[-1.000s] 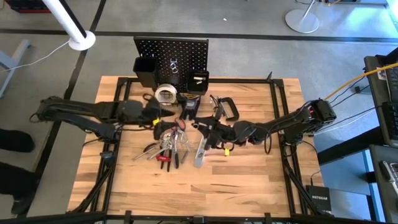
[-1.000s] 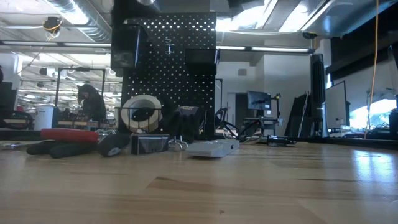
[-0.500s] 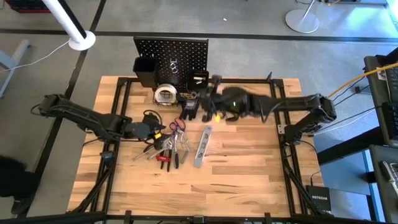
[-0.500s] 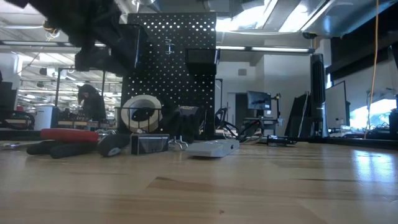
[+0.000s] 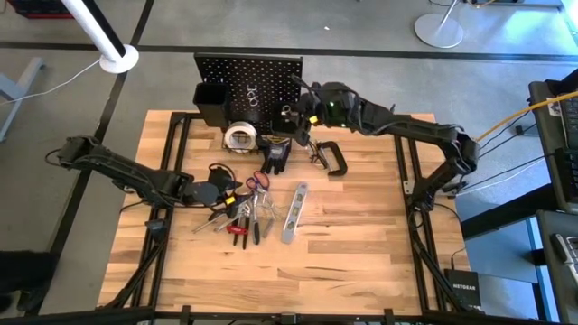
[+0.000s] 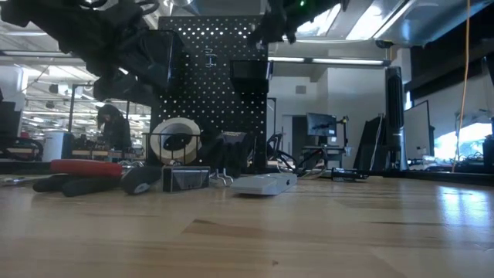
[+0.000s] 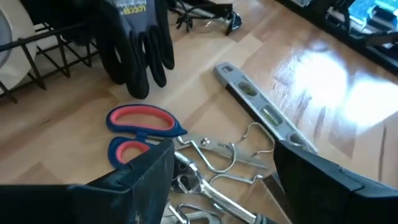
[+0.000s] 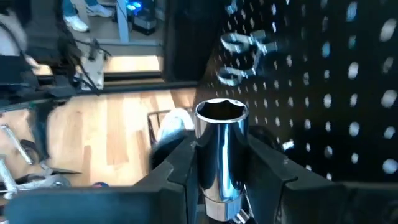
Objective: Hang tools onto peg board
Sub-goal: Put the extension bar into the right black bin on the pegboard
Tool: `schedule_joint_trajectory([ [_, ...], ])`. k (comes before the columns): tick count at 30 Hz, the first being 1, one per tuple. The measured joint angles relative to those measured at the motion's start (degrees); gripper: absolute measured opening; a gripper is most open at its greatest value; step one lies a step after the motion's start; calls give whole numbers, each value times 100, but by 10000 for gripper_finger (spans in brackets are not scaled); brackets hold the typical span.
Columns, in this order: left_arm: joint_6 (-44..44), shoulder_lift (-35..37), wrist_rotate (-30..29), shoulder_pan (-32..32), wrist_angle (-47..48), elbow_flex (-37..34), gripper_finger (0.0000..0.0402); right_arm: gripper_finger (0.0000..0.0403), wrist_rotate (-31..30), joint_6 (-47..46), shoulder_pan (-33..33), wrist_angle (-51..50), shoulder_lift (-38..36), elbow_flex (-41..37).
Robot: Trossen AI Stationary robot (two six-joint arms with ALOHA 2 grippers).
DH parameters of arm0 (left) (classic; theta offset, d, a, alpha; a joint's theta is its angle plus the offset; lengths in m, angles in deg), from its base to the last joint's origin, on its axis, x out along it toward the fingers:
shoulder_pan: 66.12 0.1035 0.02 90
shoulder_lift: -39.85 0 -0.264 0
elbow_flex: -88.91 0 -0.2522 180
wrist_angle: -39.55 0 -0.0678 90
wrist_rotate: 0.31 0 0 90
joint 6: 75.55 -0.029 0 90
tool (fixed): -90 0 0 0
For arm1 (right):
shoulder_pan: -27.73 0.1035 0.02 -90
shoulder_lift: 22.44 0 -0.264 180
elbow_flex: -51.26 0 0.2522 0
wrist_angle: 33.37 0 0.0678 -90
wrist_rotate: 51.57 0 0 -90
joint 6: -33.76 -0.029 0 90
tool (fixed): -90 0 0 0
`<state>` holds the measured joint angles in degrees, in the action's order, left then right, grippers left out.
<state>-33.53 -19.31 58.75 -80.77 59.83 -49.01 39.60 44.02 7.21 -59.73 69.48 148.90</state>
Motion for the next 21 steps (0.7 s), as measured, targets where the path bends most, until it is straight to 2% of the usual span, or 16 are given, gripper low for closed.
schedule_joint_trajectory([
  [9,-2,-64,2,0,7,0,260,104,-100,-120,-57,-101,365,-2],
  [15,-65,-64,2,-9,5,0,260,136,-665,-145,-52,-103,464,-4],
  [21,-175,-64,4,-124,1,0,260,174,-684,-120,-44,-108,423,2],
])
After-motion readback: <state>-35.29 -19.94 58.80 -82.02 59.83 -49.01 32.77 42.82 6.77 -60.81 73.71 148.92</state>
